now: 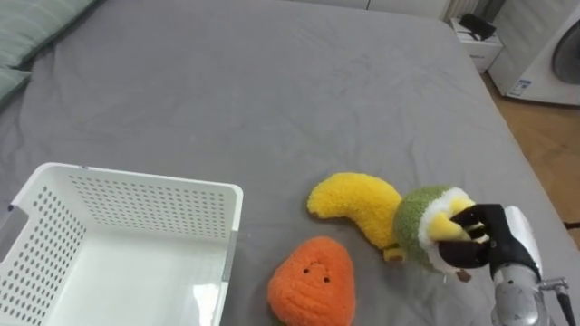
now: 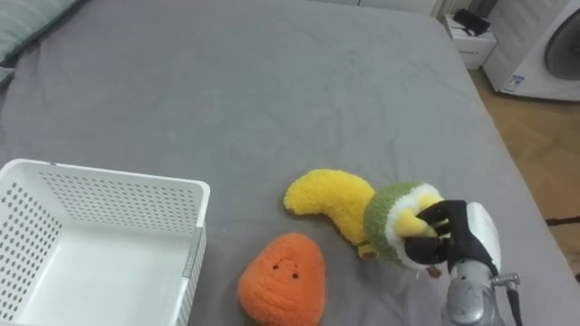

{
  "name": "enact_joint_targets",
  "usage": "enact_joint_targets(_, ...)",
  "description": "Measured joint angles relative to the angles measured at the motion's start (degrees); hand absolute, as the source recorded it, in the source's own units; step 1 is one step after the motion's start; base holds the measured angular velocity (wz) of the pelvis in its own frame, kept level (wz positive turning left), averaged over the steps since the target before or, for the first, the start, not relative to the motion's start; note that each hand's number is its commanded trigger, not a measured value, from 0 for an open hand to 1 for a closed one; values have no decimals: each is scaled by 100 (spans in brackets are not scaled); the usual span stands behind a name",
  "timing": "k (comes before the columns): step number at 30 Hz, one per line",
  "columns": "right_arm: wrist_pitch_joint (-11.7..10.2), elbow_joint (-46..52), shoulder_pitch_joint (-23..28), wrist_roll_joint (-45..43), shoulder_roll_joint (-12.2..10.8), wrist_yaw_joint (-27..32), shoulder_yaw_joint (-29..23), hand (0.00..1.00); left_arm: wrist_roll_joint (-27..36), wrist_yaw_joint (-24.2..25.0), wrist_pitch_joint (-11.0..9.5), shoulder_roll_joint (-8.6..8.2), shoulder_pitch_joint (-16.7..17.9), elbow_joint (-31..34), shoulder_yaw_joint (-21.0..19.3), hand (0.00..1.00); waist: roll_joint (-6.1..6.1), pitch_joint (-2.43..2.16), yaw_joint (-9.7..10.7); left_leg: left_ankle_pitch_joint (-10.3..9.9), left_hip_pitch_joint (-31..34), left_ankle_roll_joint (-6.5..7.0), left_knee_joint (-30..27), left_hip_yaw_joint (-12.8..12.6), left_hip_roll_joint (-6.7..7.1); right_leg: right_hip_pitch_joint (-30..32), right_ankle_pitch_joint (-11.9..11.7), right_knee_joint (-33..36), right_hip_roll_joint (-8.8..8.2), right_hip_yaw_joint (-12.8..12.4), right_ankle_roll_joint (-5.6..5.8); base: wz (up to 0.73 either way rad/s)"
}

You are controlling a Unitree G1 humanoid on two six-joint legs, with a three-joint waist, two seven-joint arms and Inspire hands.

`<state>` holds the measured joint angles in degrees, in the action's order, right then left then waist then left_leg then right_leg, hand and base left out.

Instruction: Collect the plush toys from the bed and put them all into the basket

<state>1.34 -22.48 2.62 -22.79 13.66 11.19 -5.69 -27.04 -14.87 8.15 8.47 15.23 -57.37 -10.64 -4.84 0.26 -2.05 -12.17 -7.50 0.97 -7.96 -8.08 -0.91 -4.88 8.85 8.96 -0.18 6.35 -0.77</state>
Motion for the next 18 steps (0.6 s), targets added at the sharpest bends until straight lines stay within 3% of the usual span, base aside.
enact_joint_targets(6,5,567,-201,-31,-1,-92,16,100,2,0,25,-22,2,9,19,0,23,8,-9,-1,-10,-1,-33,-36,-16,-14,-2,42,5,-9,-4,-1)
enact_joint_targets(9,138,979,-225,8,-7,-254,104,100,-10,0,26,-56,-4,21,13,0,54,16,-45,-1,20,-1,-35,-47,-41,20,-2,74,3,-10,-4,-3)
enact_joint_targets(13,142,1654,-244,60,-5,-429,219,100,-10,1,34,-74,-39,83,14,0,59,-5,-144,-2,47,-3,-59,-47,-22,31,-4,64,7,-2,-7,1)
enact_joint_targets(18,144,1776,-478,46,-6,-519,322,100,-10,-46,34,-82,-76,96,86,0,54,-11,-228,-1,74,-2,-77,33,-15,18,-4,64,0,48,-7,6)
